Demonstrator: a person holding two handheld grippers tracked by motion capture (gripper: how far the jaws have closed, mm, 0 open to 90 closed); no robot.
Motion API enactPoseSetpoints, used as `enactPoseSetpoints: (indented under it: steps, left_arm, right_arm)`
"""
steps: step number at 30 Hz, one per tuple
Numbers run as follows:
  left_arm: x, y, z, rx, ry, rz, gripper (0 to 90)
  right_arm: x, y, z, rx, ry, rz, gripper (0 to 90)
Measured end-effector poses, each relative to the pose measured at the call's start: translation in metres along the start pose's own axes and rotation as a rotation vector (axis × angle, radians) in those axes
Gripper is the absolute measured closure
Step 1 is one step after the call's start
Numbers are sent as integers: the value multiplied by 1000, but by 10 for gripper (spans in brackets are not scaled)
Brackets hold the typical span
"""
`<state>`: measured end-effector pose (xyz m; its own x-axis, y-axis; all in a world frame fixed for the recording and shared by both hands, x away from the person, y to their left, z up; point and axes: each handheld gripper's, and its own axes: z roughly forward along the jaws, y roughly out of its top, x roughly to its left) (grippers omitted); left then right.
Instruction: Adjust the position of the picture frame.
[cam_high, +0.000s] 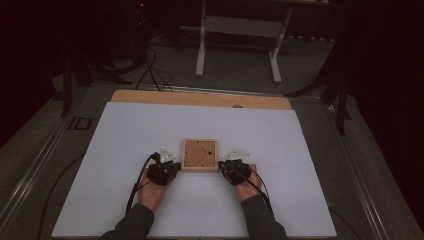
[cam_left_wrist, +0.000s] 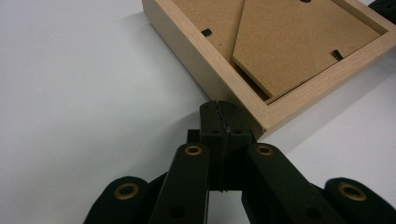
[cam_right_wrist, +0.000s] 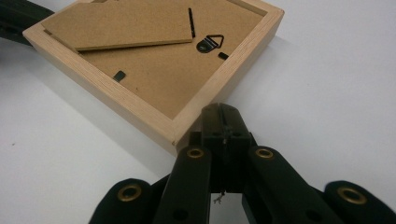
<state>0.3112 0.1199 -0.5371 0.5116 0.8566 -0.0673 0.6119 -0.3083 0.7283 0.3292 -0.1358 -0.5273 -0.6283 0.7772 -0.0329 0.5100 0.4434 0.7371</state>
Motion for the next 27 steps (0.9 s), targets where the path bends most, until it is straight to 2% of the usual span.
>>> enactPoseSetpoints:
  steps: [5,11,16,19,22,27]
  left_arm:
    - [1,0,0,1,-6,1,894]
    - [1,0,-2,-12,15,22,854]
    - [3,0,-4,-25,24,16,836]
    - [6,1,-7,-40,32,6,826]
    - [9,1,-10,-54,30,-6,816]
    - [10,1,-12,-65,26,-12,807]
  right_arm:
    - [-1,0,0,-1,6,-2,899]
    - [0,1,-2,-17,5,-15,899]
    - [0,1,-2,-16,12,-18,898]
    - [-2,2,-3,-21,0,-19,899]
    - [-5,3,-8,-50,-17,-7,898]
    - [-7,4,-13,-81,-15,-4,898]
